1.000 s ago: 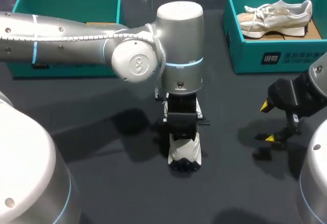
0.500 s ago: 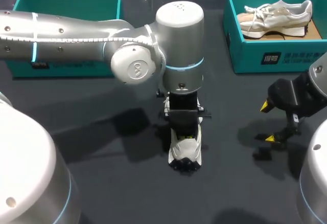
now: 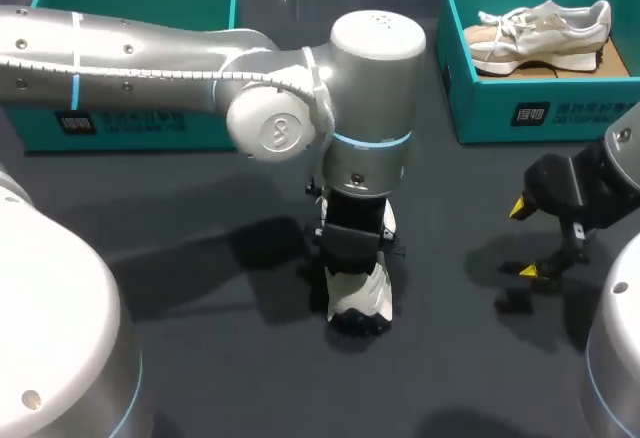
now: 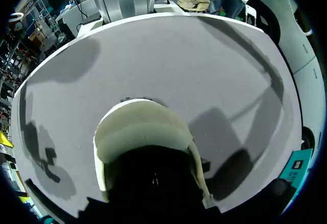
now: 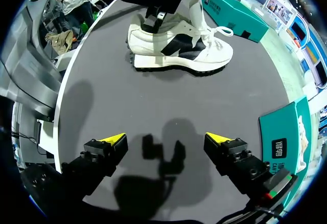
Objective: Take the shoe out of the shoebox, open the shoe tongue, remove and reinsert the insole, then place the shoe into the shoebox
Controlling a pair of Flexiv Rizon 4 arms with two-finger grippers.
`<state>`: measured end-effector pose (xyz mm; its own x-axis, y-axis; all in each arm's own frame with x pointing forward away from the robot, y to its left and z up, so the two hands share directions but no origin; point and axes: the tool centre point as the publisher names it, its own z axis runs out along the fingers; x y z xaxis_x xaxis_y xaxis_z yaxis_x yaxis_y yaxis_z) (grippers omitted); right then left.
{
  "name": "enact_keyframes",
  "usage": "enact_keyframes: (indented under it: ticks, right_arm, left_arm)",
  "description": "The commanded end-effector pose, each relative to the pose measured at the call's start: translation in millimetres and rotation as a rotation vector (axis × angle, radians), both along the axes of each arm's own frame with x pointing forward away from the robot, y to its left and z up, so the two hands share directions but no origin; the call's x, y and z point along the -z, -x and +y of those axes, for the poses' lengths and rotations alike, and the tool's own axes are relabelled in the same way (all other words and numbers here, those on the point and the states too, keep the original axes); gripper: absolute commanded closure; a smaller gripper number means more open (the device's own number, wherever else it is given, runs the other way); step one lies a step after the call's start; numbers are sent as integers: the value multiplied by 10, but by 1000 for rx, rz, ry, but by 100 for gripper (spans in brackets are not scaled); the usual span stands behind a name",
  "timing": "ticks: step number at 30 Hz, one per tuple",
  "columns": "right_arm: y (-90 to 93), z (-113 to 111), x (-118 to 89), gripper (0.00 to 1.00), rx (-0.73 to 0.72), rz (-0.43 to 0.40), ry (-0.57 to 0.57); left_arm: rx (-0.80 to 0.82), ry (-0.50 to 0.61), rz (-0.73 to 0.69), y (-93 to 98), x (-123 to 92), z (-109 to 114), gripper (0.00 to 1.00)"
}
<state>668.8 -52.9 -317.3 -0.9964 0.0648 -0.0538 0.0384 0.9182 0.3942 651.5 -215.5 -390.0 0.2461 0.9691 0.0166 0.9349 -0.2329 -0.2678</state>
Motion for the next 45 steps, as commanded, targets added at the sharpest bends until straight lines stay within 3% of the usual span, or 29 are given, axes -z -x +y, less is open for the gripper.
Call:
enact_keyframes:
  ticks: [1,6,11,15,19,22,27,34,40,45]
  right_arm:
    - [13,4,-1,0,2,-2,3]
    - [13,4,-1,0,2,-2,3]
    - [13,4,-1,0,2,-2,3]
    - [13,4,-1,0,2,-2,3]
    - [13,4,-1,0,2,-2,3]
    - [13,4,-1,0,2,-2,3]
    - [13,4,-1,0,2,-2,3]
    - [13,4,-1,0,2,-2,3]
    - [13,4,-1,0,2,-2,3]
    - [13,4,-1,0,2,-2,3]
  left_arm:
    - [-7,-37,-52,-20,322,-133,100]
    - [-82,-27,-116,-199,432,-157,100]
    - [-128,43,-105,-309,143,-155,100]
    - [-116,96,-27,-233,-151,-161,100]
    - [-59,100,42,-44,-246,-184,100]
    - [-43,83,52,67,-147,-227,100]
    - [-60,68,52,93,100,-252,100]
    - [-135,52,-50,-177,328,-167,100]
    - [-170,91,-113,-412,70,-106,100]
    - [-146,144,-132,-434,-261,-73,100]
